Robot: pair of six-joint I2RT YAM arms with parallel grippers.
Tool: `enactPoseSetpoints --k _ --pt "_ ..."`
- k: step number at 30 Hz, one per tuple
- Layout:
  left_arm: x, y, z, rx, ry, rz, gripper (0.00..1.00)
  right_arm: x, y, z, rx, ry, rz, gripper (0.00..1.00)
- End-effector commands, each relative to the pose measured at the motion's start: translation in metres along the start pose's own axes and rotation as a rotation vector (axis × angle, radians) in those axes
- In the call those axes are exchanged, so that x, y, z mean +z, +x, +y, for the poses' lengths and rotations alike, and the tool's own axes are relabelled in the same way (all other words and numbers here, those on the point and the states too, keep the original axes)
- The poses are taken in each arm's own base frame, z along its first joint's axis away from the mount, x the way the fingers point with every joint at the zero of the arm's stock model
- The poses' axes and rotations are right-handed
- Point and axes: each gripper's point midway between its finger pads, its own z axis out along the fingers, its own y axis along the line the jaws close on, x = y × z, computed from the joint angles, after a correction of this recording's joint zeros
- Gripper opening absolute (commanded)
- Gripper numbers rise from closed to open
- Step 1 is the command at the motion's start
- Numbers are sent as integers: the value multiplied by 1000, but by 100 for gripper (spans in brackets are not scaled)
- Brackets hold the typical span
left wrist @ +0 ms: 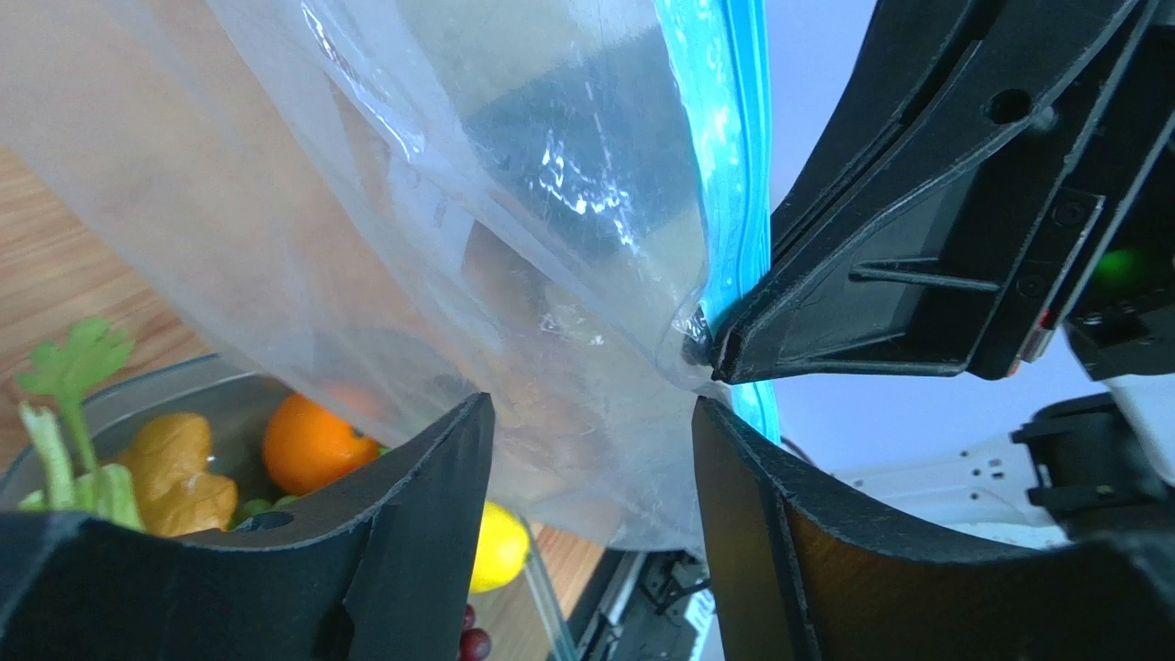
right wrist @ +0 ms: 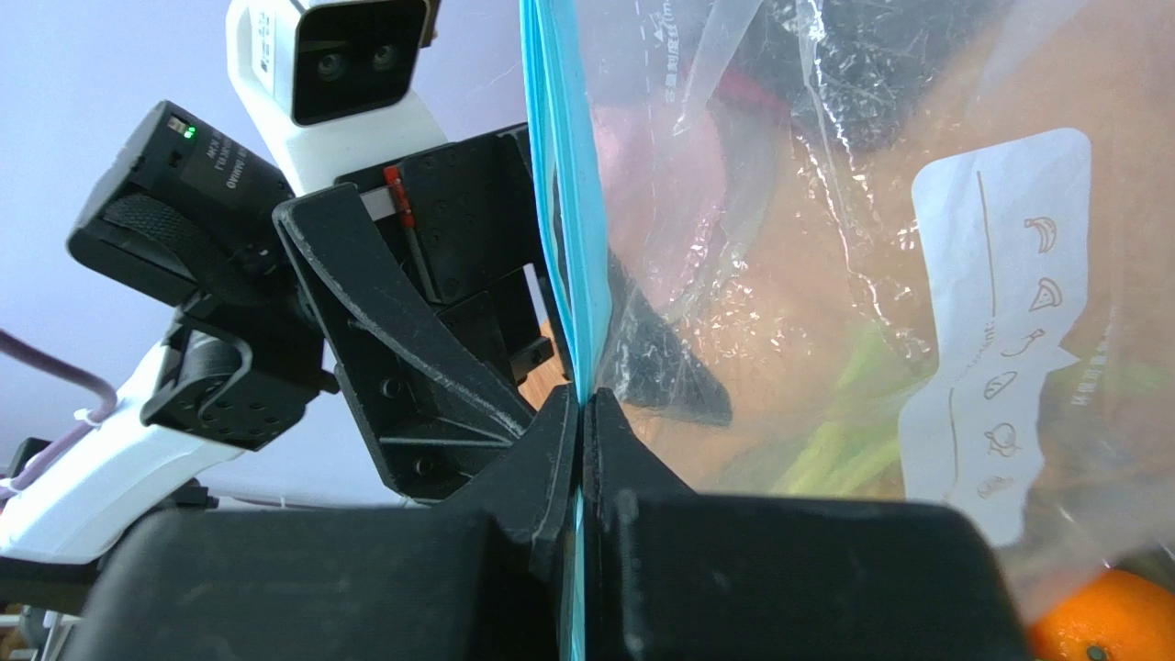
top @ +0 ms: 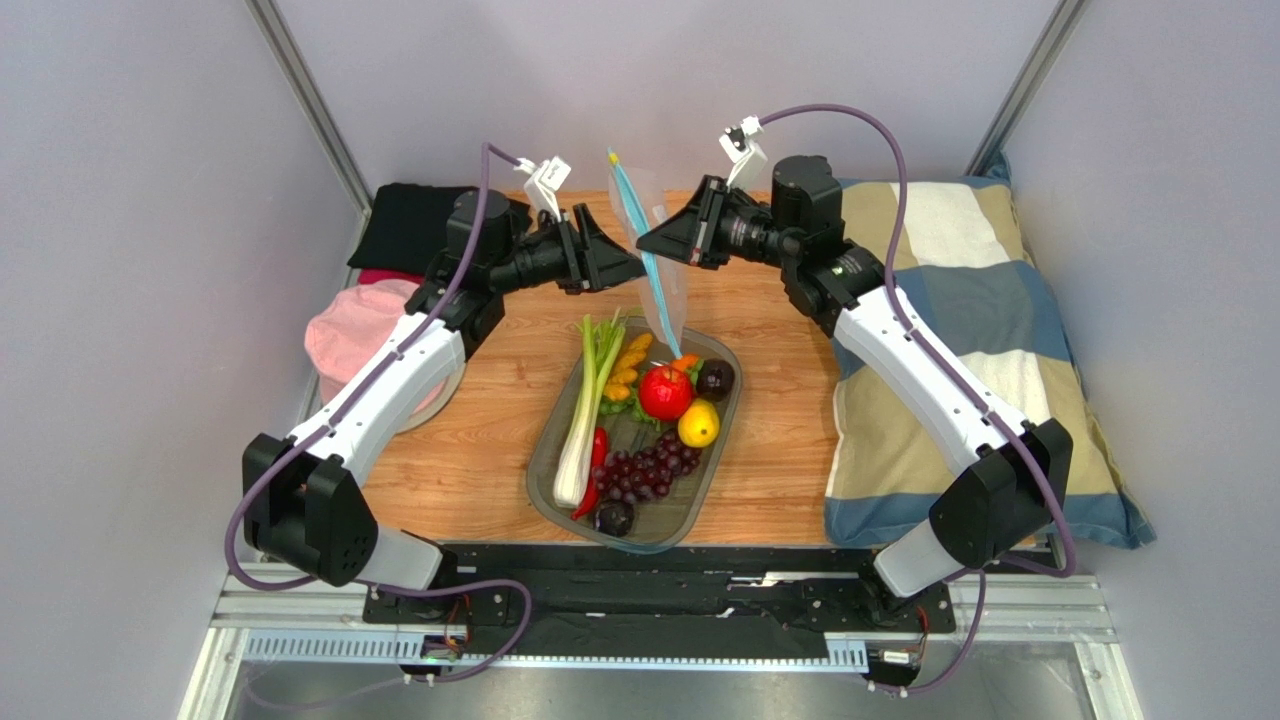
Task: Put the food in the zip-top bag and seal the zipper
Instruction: Open the zipper of the food storage bag.
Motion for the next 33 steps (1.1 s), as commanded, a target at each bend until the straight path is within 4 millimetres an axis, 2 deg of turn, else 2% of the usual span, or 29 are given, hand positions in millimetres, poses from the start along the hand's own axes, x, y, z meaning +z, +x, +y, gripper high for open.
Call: enactPoseSetpoints --k 1,4,6,7,8,11,12,14,17,20,22,23,24,26,29,30,33 --pt "-2 -18 -37 34 150 -53 66 -6 -8 24 -19 -74 -28 0" --pt "0 -18 -36 29 154 -48 63 -7 -7 24 -18 -77 -27 0" --pt "1 -18 -37 18 162 -50 51 -7 -3 23 -14 -80 -18 0" --pt "1 -18 -38 18 172 -47 45 -8 -3 25 -12 -85 -20 0" --pt "1 -18 -39 10 178 -45 31 -8 -2 24 -11 -85 -18 0" --pt "1 -18 -44 18 214 -44 0 -8 -2 22 -16 -82 -18 0" --pt "1 -17 -43 17 211 -41 0 -8 -2 24 -21 -85 -18 0" --pt "-1 -17 -42 30 204 -41 0 -10 -4 25 -40 -87 -21 0" --pt "-7 -18 -30 27 164 -46 0 -14 -8 24 -71 -62 -36 0" --pt "-20 -23 -24 55 148 -64 0 -19 -16 15 -74 -14 -72 0" --pt "-25 -16 -24 74 107 -29 23 -20 -19 10 -78 14 -92 0" --pt "-26 -16 -28 95 107 -29 48 -22 -21 10 -79 19 -100 0" --pt "-28 -16 -33 102 109 -34 55 -21 -22 7 -74 31 -107 0" --pt "-25 -16 -36 125 90 -46 63 -20 -21 6 -66 38 -109 0" --pt "-16 -15 -40 145 64 -38 66 -16 -20 4 -57 54 -109 0" --pt "-12 -10 -32 120 31 -17 66 -16 -20 6 -58 56 -112 0" --pt "-4 -13 -31 103 28 -22 64 -13 -16 9 -51 50 -97 0"
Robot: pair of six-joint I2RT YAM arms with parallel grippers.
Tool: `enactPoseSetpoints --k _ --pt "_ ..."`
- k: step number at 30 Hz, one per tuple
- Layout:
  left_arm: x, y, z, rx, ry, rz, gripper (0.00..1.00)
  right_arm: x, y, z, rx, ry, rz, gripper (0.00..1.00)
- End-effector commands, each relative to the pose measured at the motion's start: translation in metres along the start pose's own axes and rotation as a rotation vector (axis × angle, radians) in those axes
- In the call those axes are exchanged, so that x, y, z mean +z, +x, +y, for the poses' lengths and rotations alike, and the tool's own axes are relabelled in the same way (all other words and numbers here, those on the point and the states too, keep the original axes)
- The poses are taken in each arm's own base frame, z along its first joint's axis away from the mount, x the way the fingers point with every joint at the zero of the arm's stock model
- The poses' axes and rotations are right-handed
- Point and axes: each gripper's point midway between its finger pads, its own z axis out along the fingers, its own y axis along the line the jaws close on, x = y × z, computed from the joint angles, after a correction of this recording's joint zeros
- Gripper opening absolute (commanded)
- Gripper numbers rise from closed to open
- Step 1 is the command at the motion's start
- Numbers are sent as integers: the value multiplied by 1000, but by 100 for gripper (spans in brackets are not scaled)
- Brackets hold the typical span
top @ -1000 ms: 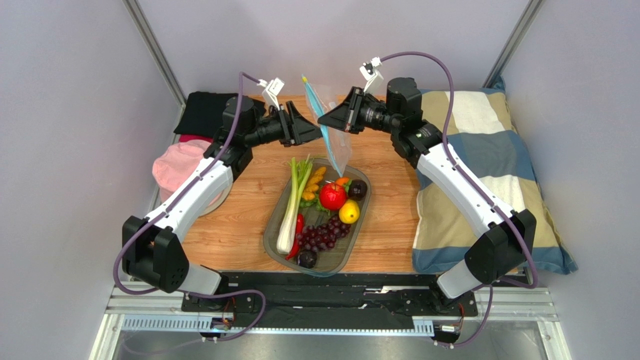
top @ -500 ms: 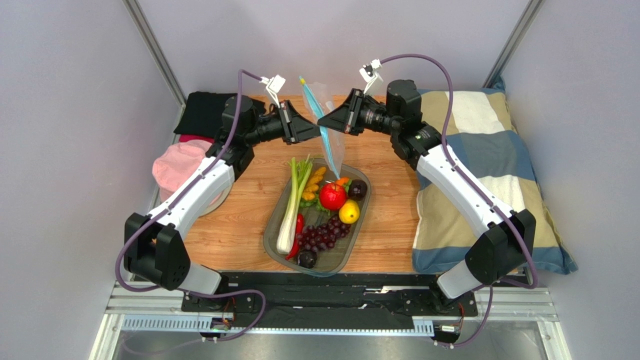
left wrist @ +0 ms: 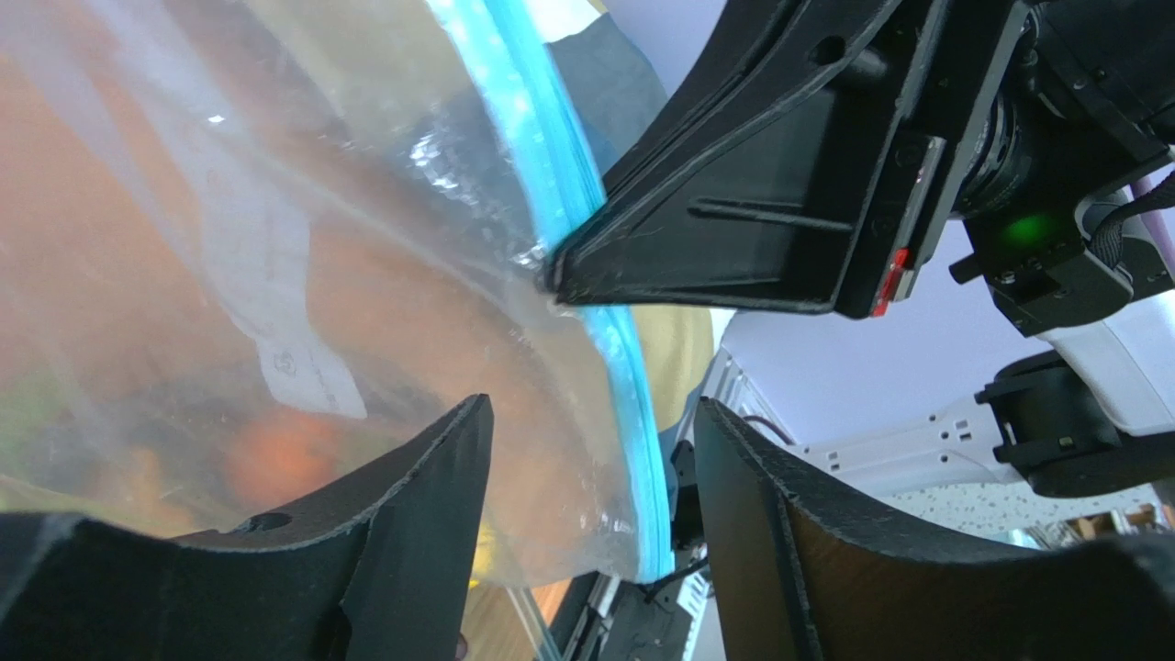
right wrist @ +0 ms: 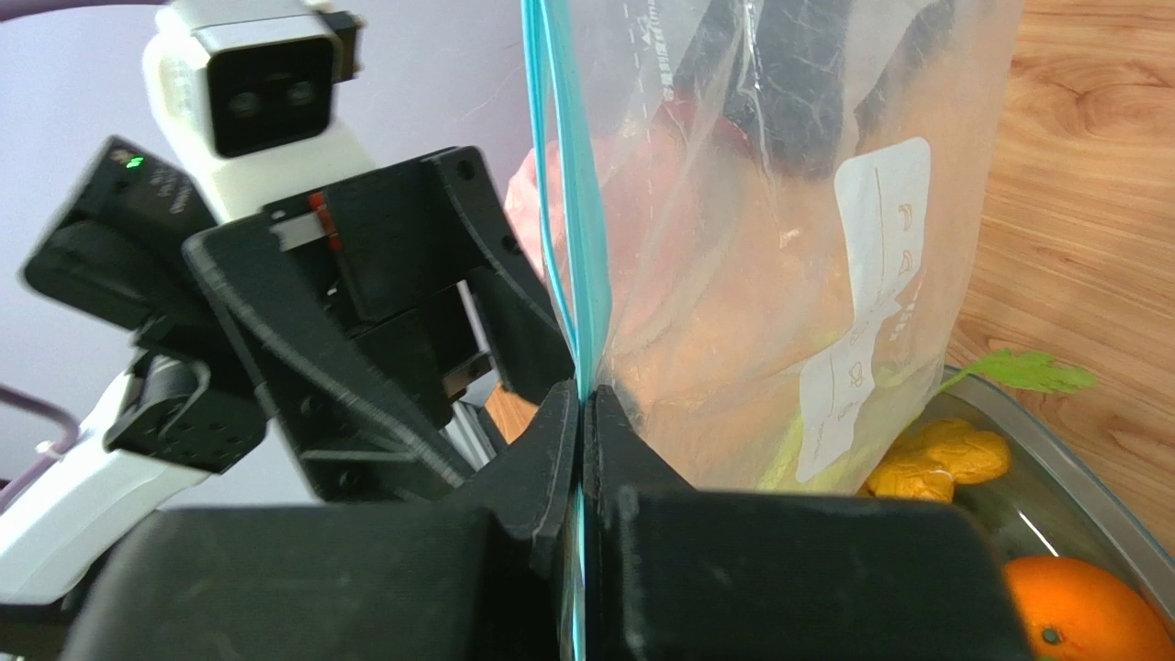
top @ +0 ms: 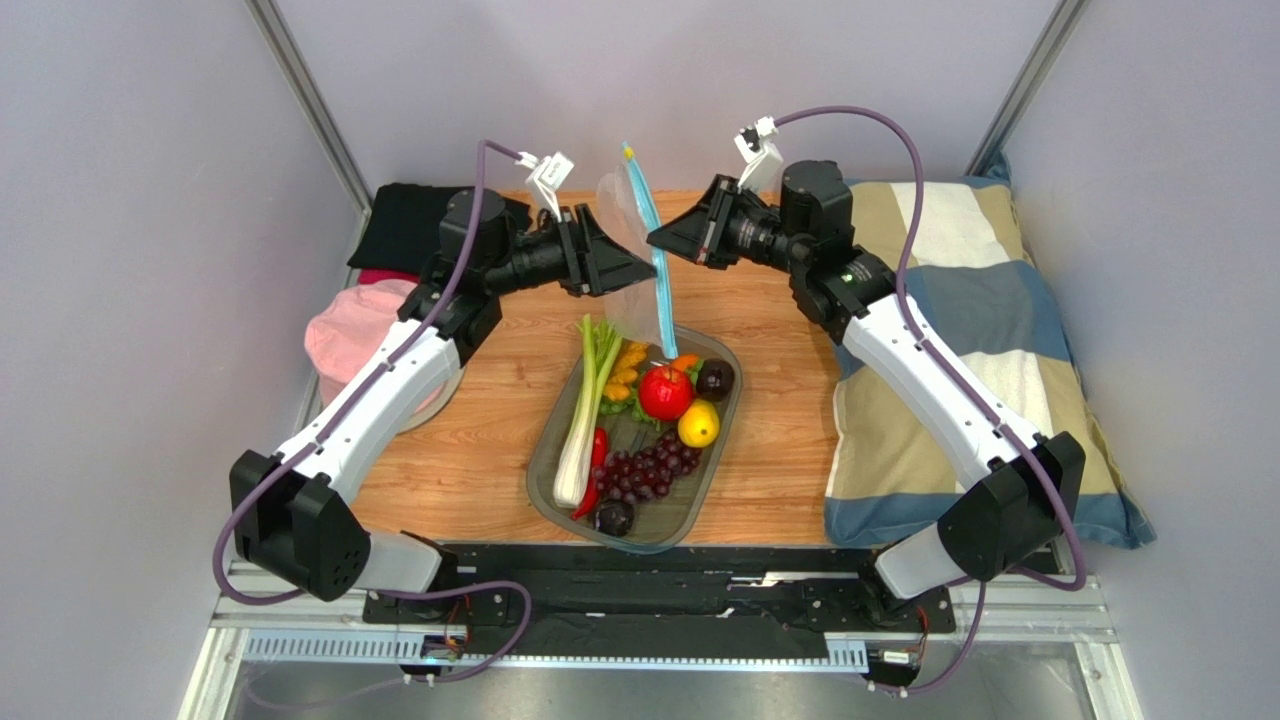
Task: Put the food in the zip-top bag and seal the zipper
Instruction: Open the zipper of the food storage bag.
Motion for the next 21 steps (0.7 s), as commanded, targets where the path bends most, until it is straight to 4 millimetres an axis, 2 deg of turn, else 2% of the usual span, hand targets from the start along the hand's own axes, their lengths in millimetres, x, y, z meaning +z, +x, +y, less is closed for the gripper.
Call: enactPoseSetpoints --k 1,2,5,6,7,9,10,11,12,14,21 --pt "7 -12 -2 37 -28 -26 61 -4 -6 15 -24 -9 -29 0" --pt "10 -11 -1 27 -22 -26 56 -3 -5 14 -22 -6 -28 0" --pt "14 -9 2 -1 -25 -18 48 -5 -4 15 -21 -6 -25 0" --pt "15 -8 3 -7 -26 -14 48 -5 -6 14 -24 3 -34 0" --pt "15 -13 5 5 -40 -30 57 -5 -6 14 -25 11 -39 0" --pt "16 -13 7 11 -72 -27 63 -6 -8 4 -38 76 -53 0" --pt "16 -19 6 41 -88 -44 64 -5 -7 7 -49 90 -55 0" --pt "15 -17 7 43 -107 -35 64 -6 -13 1 -65 146 -90 0" --pt "16 -20 7 56 -131 -49 64 -5 -5 -4 -63 190 -71 0" --pt "16 -14 12 58 -176 -32 64 -6 -9 -10 -89 263 -107 0" --pt "18 -7 23 81 -267 -28 59 -6 -7 -11 -110 316 -135 0"
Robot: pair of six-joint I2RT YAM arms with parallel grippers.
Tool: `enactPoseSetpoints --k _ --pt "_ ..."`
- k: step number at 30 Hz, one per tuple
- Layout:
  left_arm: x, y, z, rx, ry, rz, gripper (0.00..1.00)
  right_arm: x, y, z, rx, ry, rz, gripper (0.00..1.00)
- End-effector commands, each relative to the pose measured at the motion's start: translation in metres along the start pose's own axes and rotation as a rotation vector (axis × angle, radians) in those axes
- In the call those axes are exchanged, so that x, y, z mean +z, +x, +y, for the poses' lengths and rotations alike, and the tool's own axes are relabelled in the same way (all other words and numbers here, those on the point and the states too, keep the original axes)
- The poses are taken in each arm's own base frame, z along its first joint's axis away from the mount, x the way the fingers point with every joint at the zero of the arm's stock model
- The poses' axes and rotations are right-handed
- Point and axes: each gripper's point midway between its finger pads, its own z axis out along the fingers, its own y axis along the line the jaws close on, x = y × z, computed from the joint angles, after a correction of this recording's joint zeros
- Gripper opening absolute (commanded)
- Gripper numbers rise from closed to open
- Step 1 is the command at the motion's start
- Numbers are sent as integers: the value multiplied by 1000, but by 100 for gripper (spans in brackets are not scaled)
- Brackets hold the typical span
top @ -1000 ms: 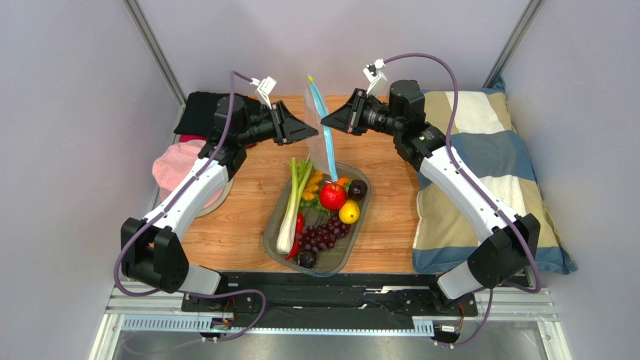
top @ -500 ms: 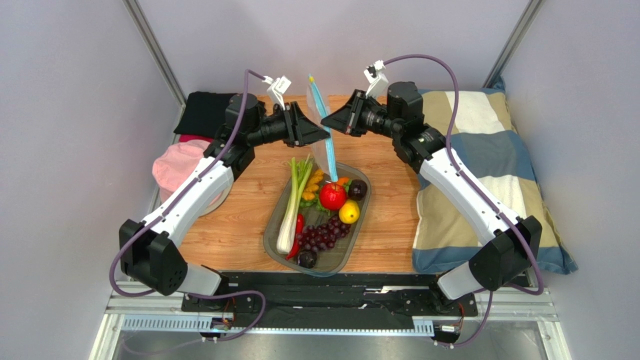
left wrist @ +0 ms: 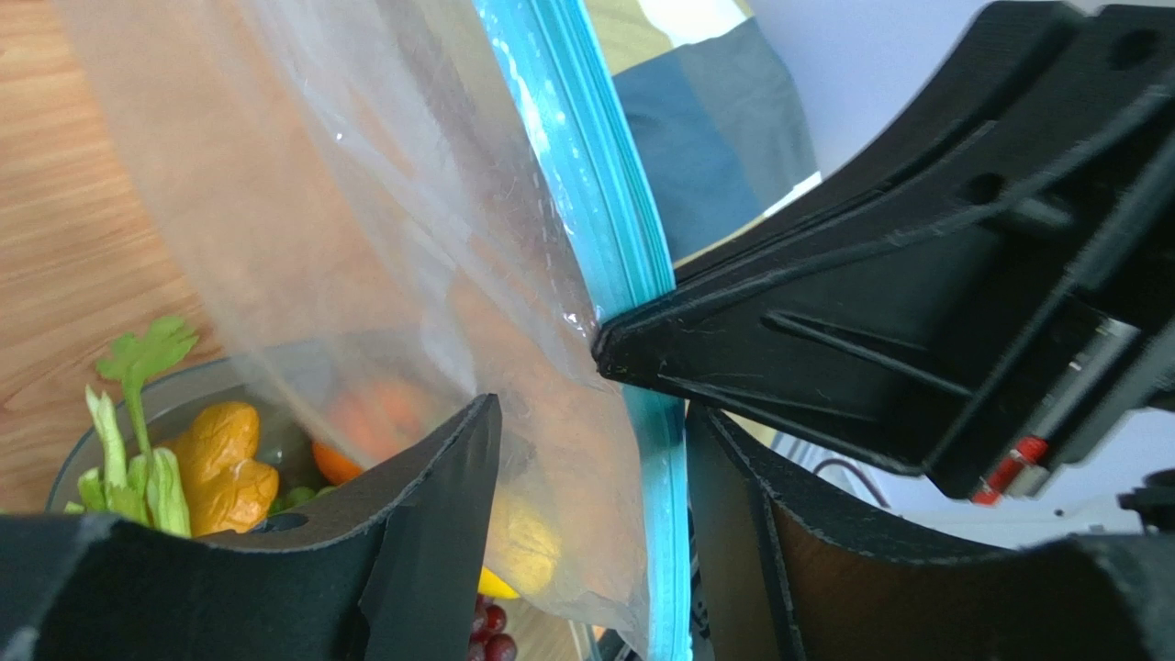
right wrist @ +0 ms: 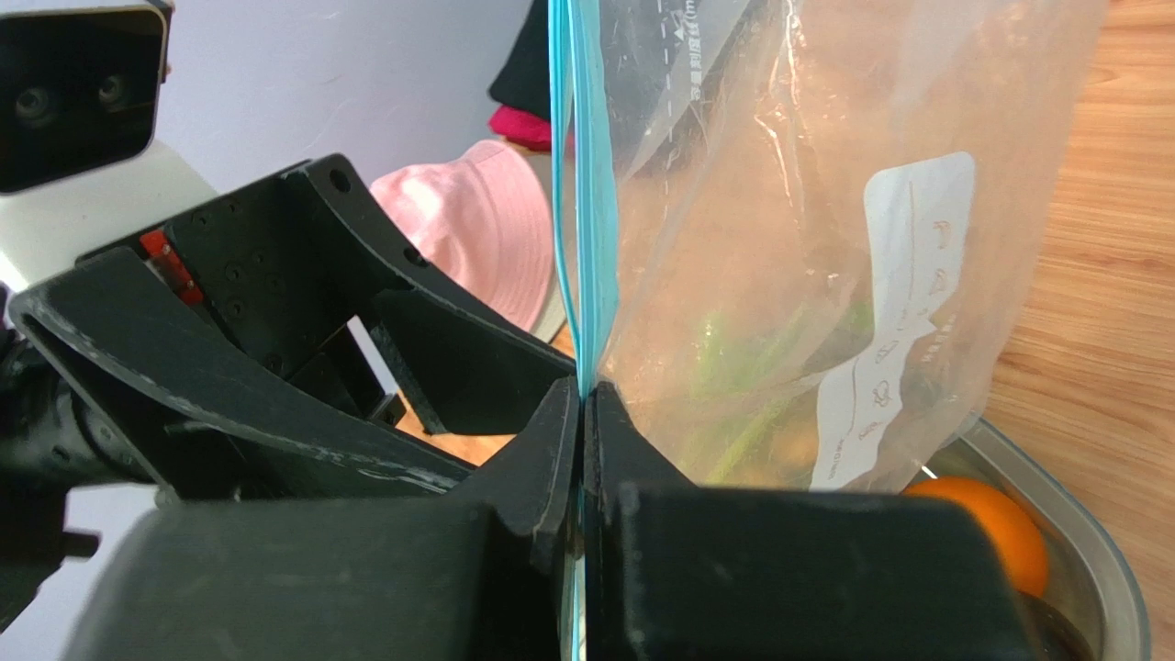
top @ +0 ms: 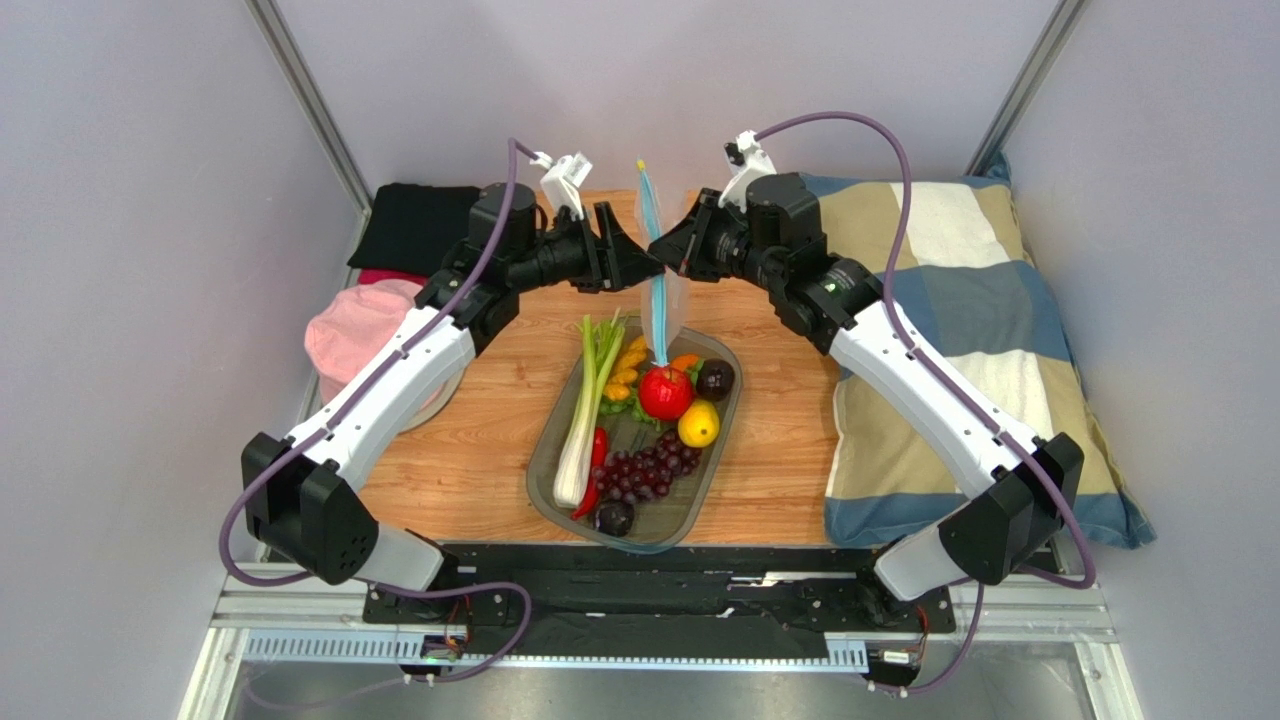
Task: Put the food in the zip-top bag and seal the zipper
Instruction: Open the zipper of the food storage bag.
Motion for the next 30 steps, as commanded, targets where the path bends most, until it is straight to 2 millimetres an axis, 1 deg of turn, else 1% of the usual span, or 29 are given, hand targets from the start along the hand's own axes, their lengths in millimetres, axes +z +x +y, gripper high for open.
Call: enactPoseSetpoints --k 1,3,5,6,8,9,13,20,24,26,29,30 --pt "-4 -14 -5 75 -56 -46 58 -14 -22 6 -38 40 -86 0" --pt "-4 -18 -6 99 -74 -62 57 -14 -20 8 -41 40 -82 0" --pt "-4 -16 -6 133 -99 -54 56 -14 -22 3 -46 73 -102 0" --pt "-5 -19 -4 142 -117 -66 55 -14 -22 2 -47 78 -104 0" --pt "-6 -17 -2 160 -139 -59 54 -16 -24 0 -62 97 -117 0" --pt "-6 -19 1 168 -160 -67 53 -16 -24 1 -69 101 -120 0" --pt "-8 -16 12 184 -215 -52 49 -16 -25 -2 -87 123 -129 0" --pt "-8 -17 17 208 -249 -53 40 -16 -25 -5 -100 136 -131 0" --pt "-8 -13 21 212 -258 -42 30 -17 -25 -4 -100 133 -129 0" --pt "-7 -11 23 212 -262 -31 29 -17 -24 -4 -98 129 -127 0" --pt "-5 -9 26 210 -266 -26 22 -18 -22 -1 -96 117 -120 0" --pt "-5 -9 26 204 -267 -25 15 -18 -22 -2 -95 115 -121 0"
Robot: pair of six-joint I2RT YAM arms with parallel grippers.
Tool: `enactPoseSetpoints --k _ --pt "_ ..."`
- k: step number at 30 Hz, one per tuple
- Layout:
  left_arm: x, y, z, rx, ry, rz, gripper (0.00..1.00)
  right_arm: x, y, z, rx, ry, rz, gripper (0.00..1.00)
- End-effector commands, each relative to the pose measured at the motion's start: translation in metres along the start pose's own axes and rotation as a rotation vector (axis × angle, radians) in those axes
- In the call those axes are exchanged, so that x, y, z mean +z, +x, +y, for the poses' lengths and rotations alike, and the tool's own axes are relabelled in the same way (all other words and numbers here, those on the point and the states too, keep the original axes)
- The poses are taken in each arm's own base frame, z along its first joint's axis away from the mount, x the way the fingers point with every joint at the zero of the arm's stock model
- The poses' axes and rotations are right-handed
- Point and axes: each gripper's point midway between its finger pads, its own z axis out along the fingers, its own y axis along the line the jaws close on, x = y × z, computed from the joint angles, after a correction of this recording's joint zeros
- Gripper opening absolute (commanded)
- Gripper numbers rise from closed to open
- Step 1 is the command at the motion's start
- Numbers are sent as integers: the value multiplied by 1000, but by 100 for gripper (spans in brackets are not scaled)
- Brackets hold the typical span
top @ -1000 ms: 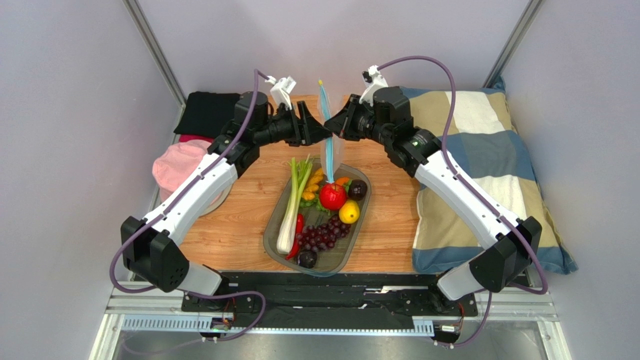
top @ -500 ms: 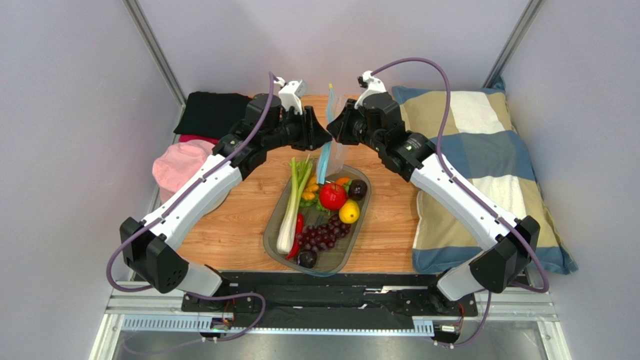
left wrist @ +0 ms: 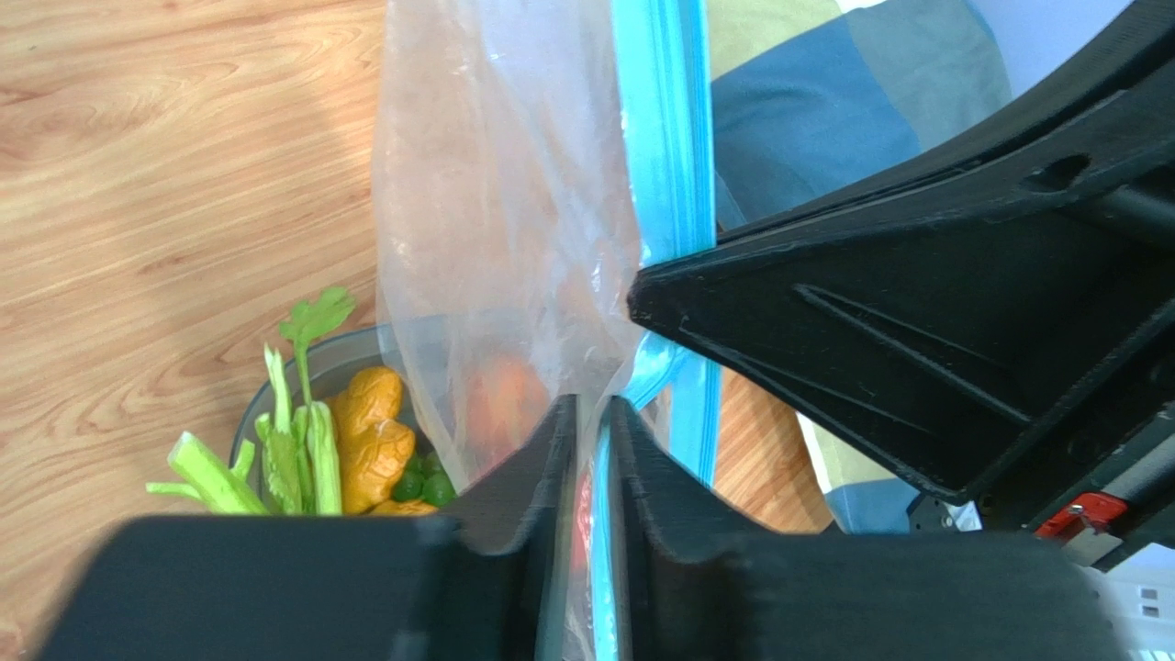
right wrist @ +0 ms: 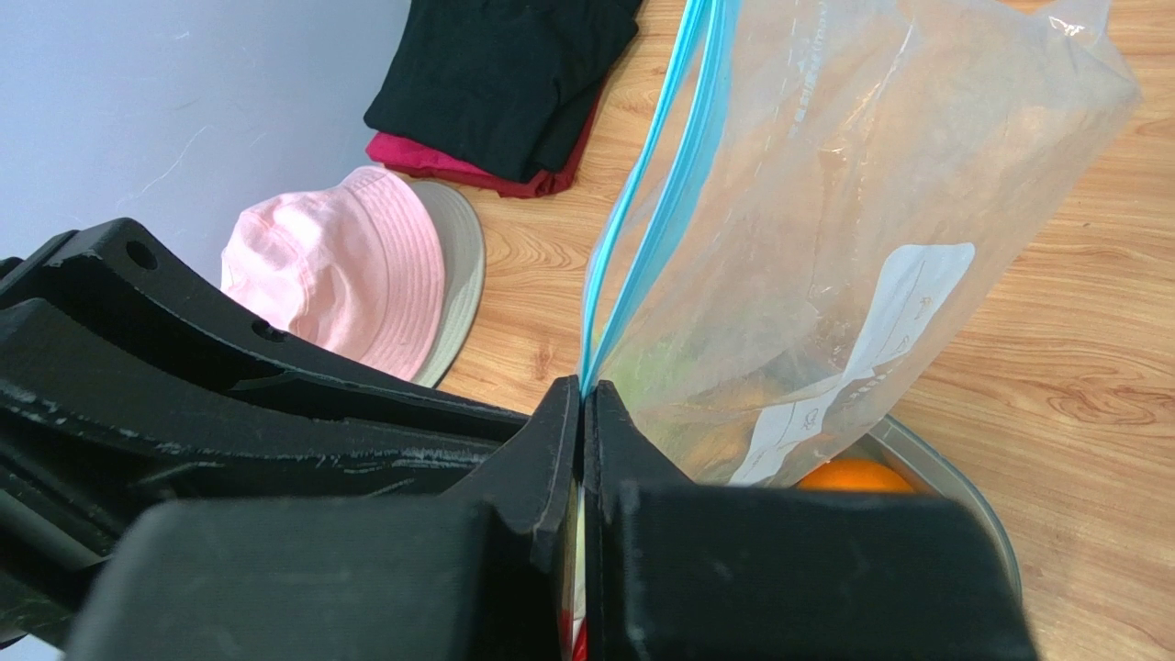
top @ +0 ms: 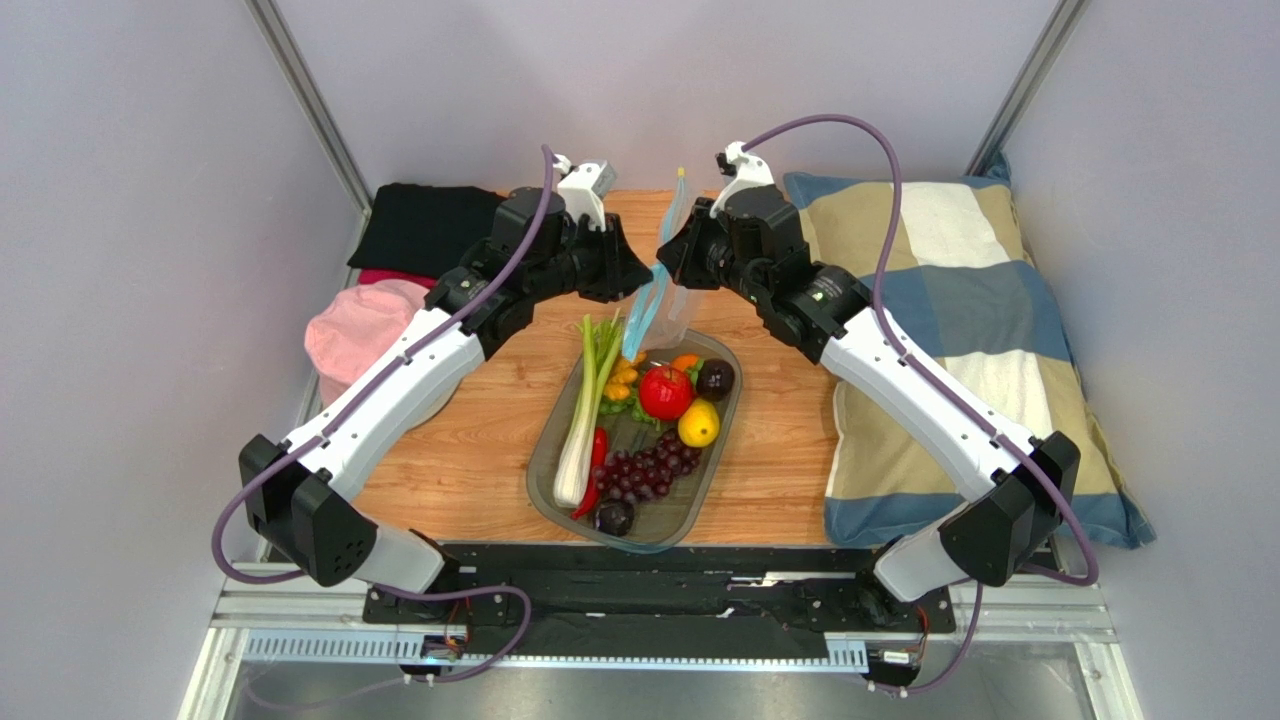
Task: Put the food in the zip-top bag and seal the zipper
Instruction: Open the zipper of the food storage bag.
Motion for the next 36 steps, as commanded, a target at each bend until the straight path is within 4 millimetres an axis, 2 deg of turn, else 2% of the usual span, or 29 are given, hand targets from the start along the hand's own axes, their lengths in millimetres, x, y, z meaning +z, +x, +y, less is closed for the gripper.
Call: enactPoseSetpoints --k 1,3,8,9,10,11,12,21,27,31,36 --pt "-1 -10 11 28 -51 -27 10 -20 -26 15 -12 -46 -70 0" --pt "0 -7 9 23 -35 -19 0 -22 -24 16 -17 -63 -66 0" --pt "-1 -3 2 2 7 -14 0 -23 -23 18 -14 -84 -64 0" --pt "-1 0 -3 -3 44 -1 0 -23 -24 17 -13 -82 -67 0" --pt "-3 -4 -10 -2 77 -17 1 -24 -24 16 -16 -81 -68 0" --pt "-3 -4 -14 -4 94 -19 8 -24 -24 17 -15 -85 -69 0" --pt "-4 -2 -17 -13 119 -13 22 -25 -26 17 -12 -85 -72 0" --pt "2 -1 -20 -13 138 4 44 -28 -26 21 9 -108 -66 0" --pt "4 2 -29 3 171 14 50 -26 -23 20 27 -104 -57 0" --pt "9 7 -20 -5 127 26 50 -26 -24 23 37 -112 -55 0" --pt "14 9 -18 -10 118 36 57 -27 -21 23 52 -111 -42 0"
